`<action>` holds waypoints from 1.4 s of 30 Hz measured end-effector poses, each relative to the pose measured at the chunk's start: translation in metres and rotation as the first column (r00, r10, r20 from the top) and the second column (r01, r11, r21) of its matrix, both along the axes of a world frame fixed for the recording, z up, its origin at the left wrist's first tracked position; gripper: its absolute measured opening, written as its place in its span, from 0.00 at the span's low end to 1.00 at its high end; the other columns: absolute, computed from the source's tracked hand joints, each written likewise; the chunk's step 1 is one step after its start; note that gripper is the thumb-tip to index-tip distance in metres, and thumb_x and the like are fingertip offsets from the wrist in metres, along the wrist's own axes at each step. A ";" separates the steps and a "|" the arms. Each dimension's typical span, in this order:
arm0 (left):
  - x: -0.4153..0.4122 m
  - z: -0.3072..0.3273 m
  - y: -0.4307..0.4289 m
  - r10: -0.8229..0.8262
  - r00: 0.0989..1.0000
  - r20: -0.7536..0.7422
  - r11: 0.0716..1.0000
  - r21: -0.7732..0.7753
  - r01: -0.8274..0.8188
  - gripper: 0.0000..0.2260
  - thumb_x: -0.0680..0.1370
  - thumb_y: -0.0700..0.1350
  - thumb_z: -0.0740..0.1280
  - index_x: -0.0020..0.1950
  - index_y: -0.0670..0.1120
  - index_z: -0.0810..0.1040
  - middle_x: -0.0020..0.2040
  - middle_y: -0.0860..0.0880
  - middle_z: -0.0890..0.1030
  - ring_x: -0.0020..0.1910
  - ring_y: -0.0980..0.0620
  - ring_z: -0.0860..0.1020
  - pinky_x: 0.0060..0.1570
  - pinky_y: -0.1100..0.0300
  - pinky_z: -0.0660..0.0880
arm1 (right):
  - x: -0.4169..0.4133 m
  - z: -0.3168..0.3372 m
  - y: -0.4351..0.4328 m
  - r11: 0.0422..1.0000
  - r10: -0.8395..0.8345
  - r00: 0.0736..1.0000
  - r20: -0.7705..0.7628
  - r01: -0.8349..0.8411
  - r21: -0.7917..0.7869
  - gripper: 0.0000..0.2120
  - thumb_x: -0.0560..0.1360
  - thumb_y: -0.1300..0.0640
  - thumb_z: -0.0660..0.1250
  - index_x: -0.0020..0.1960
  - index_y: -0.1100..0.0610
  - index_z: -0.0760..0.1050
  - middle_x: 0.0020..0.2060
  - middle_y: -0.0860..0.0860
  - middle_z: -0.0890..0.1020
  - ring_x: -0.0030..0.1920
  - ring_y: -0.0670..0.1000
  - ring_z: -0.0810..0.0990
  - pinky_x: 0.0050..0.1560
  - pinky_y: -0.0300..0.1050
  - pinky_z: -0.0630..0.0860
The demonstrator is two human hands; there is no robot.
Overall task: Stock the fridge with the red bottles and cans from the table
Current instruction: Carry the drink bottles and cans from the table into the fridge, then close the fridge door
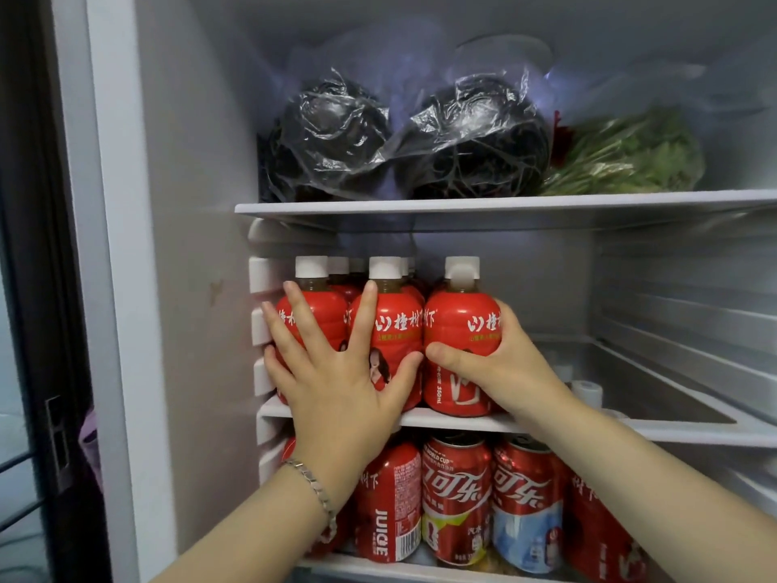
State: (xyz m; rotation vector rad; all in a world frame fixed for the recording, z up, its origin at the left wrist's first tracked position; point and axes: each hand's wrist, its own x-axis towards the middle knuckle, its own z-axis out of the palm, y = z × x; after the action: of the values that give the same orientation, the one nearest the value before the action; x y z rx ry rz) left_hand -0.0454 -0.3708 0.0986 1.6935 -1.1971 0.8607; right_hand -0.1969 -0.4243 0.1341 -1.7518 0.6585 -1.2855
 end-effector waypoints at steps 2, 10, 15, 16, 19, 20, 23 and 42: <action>0.000 0.000 -0.001 0.023 1.000 0.007 1.000 0.003 -0.023 0.34 0.71 0.69 0.51 0.75 0.60 0.51 0.75 0.37 0.46 0.72 0.31 0.47 0.62 0.31 0.58 | 0.001 -0.001 0.000 0.995 -0.095 0.995 -0.031 0.094 -0.035 0.44 0.55 0.46 0.78 0.67 0.45 0.61 0.53 0.44 0.77 0.52 0.44 0.79 0.49 0.40 0.78; -0.004 0.014 0.023 -0.099 0.994 -0.052 0.978 0.179 0.107 0.33 0.70 0.67 0.50 0.74 0.59 0.52 0.76 0.39 0.43 0.73 0.35 0.39 0.69 0.36 0.46 | -0.004 0.007 0.023 0.945 -0.325 0.852 -0.411 0.313 -0.097 0.41 0.66 0.39 0.72 0.70 0.56 0.58 0.58 0.49 0.74 0.59 0.52 0.76 0.56 0.42 0.72; -0.015 0.037 0.037 -0.094 0.970 0.226 0.979 0.197 0.049 0.29 0.70 0.53 0.66 0.67 0.39 0.70 0.70 0.39 0.66 0.69 0.40 0.61 0.66 0.40 0.60 | -0.030 0.027 0.048 0.962 -0.272 0.454 -0.848 0.128 -0.240 0.26 0.70 0.47 0.72 0.64 0.55 0.70 0.58 0.49 0.78 0.57 0.48 0.77 0.52 0.36 0.71; -0.019 0.042 0.044 -0.122 0.969 0.216 0.972 0.224 0.072 0.27 0.72 0.51 0.66 0.67 0.40 0.68 0.69 0.40 0.65 0.68 0.41 0.63 0.65 0.43 0.61 | -0.034 0.028 0.054 0.950 -0.312 0.378 -0.872 0.124 -0.286 0.25 0.71 0.48 0.72 0.63 0.56 0.71 0.59 0.51 0.78 0.57 0.51 0.77 0.51 0.38 0.71; -0.030 0.055 0.066 -0.269 0.958 0.100 0.929 0.289 0.231 0.12 0.76 0.48 0.61 0.57 0.45 0.72 0.52 0.47 0.74 0.52 0.47 0.74 0.44 0.58 0.69 | -0.045 0.027 0.066 0.882 -0.470 0.312 -0.826 0.213 -0.421 0.16 0.72 0.49 0.69 0.55 0.59 0.78 0.53 0.55 0.82 0.52 0.55 0.80 0.45 0.42 0.74; -0.035 0.058 0.077 -0.302 0.953 0.039 0.893 0.360 0.268 0.08 0.77 0.48 0.60 0.51 0.45 0.74 0.45 0.49 0.76 0.46 0.48 0.76 0.38 0.59 0.69 | -0.050 0.025 0.074 0.858 -0.511 0.329 -0.794 0.255 -0.446 0.15 0.73 0.50 0.68 0.54 0.59 0.79 0.52 0.55 0.82 0.52 0.56 0.80 0.47 0.44 0.75; -0.050 0.054 0.098 -0.288 0.954 -0.084 0.684 0.679 0.266 0.11 0.78 0.50 0.60 0.47 0.44 0.77 0.41 0.48 0.79 0.41 0.48 0.78 0.39 0.58 0.74 | -0.062 0.017 0.094 0.828 -0.561 0.430 -0.707 0.312 -0.467 0.09 0.74 0.54 0.65 0.52 0.56 0.79 0.52 0.54 0.82 0.53 0.56 0.80 0.52 0.47 0.77; -0.168 -0.012 0.300 -0.214 0.946 -0.242 0.597 0.735 0.323 0.11 0.77 0.45 0.60 0.34 0.47 0.70 0.35 0.49 0.76 0.38 0.48 0.76 0.42 0.58 0.75 | -0.194 -0.064 0.310 0.877 -0.460 0.289 -0.840 0.298 -0.378 0.09 0.77 0.54 0.61 0.50 0.56 0.77 0.52 0.55 0.81 0.46 0.56 0.76 0.44 0.42 0.70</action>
State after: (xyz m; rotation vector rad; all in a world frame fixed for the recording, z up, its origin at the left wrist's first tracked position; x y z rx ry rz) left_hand -0.2133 -0.0705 0.0862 2.0868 -1.8317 -0.0121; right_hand -0.3909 -0.1144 0.0705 -2.5097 1.7643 -0.4567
